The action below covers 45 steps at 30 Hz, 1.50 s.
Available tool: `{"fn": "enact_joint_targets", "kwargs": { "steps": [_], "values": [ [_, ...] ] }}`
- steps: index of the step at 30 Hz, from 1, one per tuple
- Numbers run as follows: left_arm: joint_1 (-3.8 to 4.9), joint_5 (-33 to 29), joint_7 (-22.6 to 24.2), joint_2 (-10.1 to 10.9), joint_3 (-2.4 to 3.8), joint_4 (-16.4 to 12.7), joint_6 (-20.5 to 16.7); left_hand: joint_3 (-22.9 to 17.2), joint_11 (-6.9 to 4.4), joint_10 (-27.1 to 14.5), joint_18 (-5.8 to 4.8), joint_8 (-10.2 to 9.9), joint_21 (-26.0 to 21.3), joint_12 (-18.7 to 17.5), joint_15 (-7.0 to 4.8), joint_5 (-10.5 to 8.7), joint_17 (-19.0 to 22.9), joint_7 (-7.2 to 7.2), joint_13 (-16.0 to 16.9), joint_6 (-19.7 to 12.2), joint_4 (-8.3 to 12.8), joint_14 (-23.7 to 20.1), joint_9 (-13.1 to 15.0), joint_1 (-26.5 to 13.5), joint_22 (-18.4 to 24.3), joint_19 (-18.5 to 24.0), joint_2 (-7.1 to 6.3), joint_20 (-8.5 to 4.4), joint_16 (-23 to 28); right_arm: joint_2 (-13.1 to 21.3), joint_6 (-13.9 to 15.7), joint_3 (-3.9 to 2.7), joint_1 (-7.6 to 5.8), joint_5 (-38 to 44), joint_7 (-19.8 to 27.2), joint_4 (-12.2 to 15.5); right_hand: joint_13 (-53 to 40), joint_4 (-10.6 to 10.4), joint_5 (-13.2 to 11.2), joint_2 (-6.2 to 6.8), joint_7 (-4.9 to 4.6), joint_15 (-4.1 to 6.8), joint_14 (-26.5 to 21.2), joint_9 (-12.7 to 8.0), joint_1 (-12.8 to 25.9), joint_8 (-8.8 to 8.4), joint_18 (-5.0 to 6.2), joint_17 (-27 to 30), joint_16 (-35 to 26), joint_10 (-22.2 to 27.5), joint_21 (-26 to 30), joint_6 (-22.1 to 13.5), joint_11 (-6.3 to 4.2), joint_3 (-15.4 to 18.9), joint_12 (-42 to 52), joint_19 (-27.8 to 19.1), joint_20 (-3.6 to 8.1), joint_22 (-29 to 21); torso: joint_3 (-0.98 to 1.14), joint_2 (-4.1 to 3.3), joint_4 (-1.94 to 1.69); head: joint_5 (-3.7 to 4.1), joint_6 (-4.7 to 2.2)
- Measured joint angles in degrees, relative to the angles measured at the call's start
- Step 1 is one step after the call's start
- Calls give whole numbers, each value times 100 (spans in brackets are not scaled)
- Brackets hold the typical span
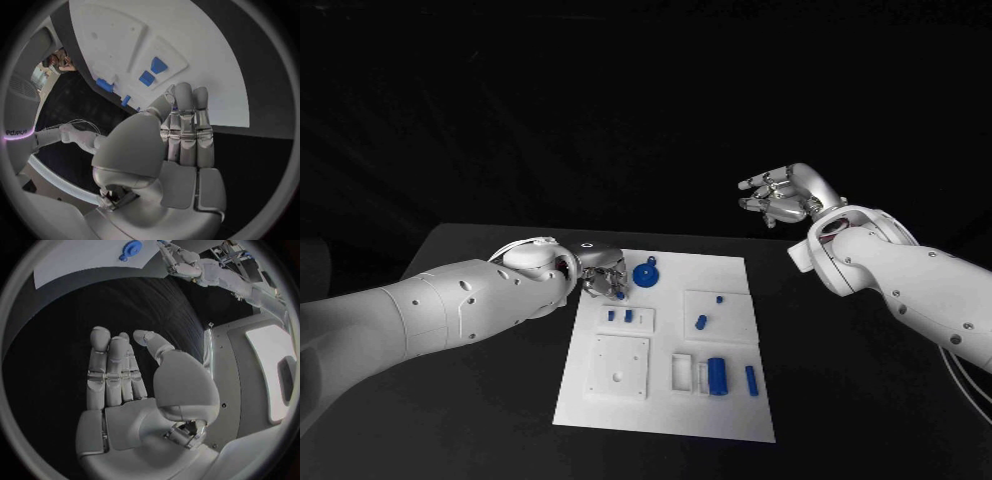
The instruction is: Assemble the parts on the task board
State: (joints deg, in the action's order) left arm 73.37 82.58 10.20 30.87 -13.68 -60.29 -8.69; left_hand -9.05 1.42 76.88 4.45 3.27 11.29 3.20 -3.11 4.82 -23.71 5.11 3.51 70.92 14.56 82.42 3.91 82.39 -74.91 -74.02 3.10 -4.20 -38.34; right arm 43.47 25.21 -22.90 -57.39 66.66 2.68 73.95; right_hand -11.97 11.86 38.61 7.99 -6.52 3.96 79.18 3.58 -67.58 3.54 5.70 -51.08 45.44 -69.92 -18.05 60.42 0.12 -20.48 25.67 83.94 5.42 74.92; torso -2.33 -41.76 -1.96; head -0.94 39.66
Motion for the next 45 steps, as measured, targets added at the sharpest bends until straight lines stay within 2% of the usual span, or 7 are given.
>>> {"fn": "enact_joint_targets", "kwargs": {
  "steps": [30,45],
  "values": [
    [-2,-5,-26,-93,1,53,-3,-17,3,-3,0,0,0,0,0,0,2,-3,-2,-3,-17,0,3,0,-3,0,0,0,0,-13,-56,0,0,2,-8,-3,37,16,0,0,12,0,1,0,0,0,-6,8,-1,1,9,11,1,15,-21,0,0,-1,1,3,1,5,4],
    [-41,-6,-46,-173,7,180,45,-17,22,-22,0,0,0,0,-15,0,3,-4,-2,-4,-17,-15,1,0,-2,0,0,0,0,-19,-78,0,0,5,-14,-10,60,16,0,0,8,1,1,0,0,0,-38,15,-1,-20,42,48,21,15,-21,0,0,-1,2,3,2,26,24]
  ]
}}
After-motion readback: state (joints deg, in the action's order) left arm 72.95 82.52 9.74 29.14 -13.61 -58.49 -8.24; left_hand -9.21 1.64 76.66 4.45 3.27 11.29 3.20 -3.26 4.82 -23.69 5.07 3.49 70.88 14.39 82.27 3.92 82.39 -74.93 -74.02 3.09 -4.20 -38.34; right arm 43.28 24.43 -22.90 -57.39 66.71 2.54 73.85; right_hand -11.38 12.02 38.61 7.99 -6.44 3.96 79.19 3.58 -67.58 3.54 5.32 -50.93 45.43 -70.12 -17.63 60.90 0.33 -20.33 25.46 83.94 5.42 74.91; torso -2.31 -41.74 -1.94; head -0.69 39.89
